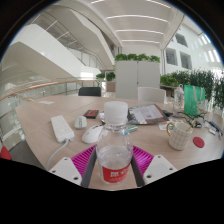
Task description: Pour water
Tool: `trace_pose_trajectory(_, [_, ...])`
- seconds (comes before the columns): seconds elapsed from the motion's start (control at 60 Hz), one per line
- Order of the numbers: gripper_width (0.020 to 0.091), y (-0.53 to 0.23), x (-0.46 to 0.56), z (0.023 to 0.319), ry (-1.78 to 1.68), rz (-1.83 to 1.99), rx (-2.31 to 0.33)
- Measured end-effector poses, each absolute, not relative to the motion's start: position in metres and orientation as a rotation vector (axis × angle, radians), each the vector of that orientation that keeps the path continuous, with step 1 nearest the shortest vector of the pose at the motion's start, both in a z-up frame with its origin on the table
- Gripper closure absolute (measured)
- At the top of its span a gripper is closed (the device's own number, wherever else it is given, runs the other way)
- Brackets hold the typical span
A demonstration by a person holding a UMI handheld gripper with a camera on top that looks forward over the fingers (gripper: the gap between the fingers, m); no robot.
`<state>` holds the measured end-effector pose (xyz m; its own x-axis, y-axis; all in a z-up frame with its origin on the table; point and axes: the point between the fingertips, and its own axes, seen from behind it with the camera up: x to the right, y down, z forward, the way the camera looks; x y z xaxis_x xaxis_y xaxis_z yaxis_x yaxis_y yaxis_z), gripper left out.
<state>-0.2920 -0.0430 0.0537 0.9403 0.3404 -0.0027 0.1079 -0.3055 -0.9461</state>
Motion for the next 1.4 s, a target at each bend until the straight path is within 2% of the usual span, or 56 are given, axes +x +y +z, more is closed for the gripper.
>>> trace_pose_trajectory(0.017, [0.0562,-0.042,-0.291,0.05,-0.325,0.229,-1.894])
trace_pose_trajectory(0.033, [0.0588,-0.041,-0.29,0.049,-0.323,0.221,-1.898])
trace_pose_trajectory(0.067, [0.0593,-0.039,-0.288,0.049,-0.305,0.227,-1.891])
trace_pose_trajectory(0.217, [0.07,-0.04,-0.29,0.049,-0.284,0.246,-1.885])
trace_pose_trajectory(0.233, [0.0731,-0.04,-0.29,0.049,-0.284,0.251,-1.886])
trace_pose_trajectory(0.3, [0.0735,-0.038,-0.292,0.047,-0.3,0.257,-1.892])
trace_pose_trajectory(0.333, [0.0768,-0.038,-0.293,0.047,-0.304,0.267,-1.89])
trace_pose_trajectory(0.467, [0.0768,-0.035,-0.3,0.053,-0.296,0.35,-1.939])
trace_pose_trajectory(0.517, [0.0769,-0.026,-0.299,0.076,-0.251,0.417,-1.91])
trace_pose_trajectory(0.533, [0.0787,-0.022,-0.299,0.088,-0.228,0.443,-1.896])
trace_pose_trajectory(0.567, [0.0768,-0.012,-0.295,0.113,-0.166,0.502,-1.866])
trace_pose_trajectory(0.583, [0.0789,-0.006,-0.292,0.126,-0.126,0.535,-1.851])
trace_pose_trajectory(0.633, [0.0768,0.012,-0.282,0.166,0.028,0.652,-1.812])
trace_pose_trajectory(0.7, [0.0769,0.044,-0.251,0.193,0.266,0.854,-1.759])
trace_pose_trajectory(0.767, [0.0769,0.06,-0.228,0.207,0.539,1.056,-1.722])
trace_pose_trajectory(0.783, [0.0796,0.069,-0.22,0.203,0.604,1.125,-1.719])
trace_pose_trajectory(0.8, [0.0769,0.074,-0.225,0.198,0.664,1.149,-1.708])
trace_pose_trajectory(0.9, [0.077,0.088,-0.205,0.177,1.077,1.588,-1.641])
trace_pose_trajectory(1.05, [0.0771,0.109,-0.191,0.19,1.485,2.02,-1.311])
trace_pose_trajectory(1.25, [0.077,0.121,-0.168,0.211,1.611,2.213,-1.034])
trace_pose_trajectory(1.4, [0.077,0.123,-0.165,0.211,1.646,2.239,-1.014])
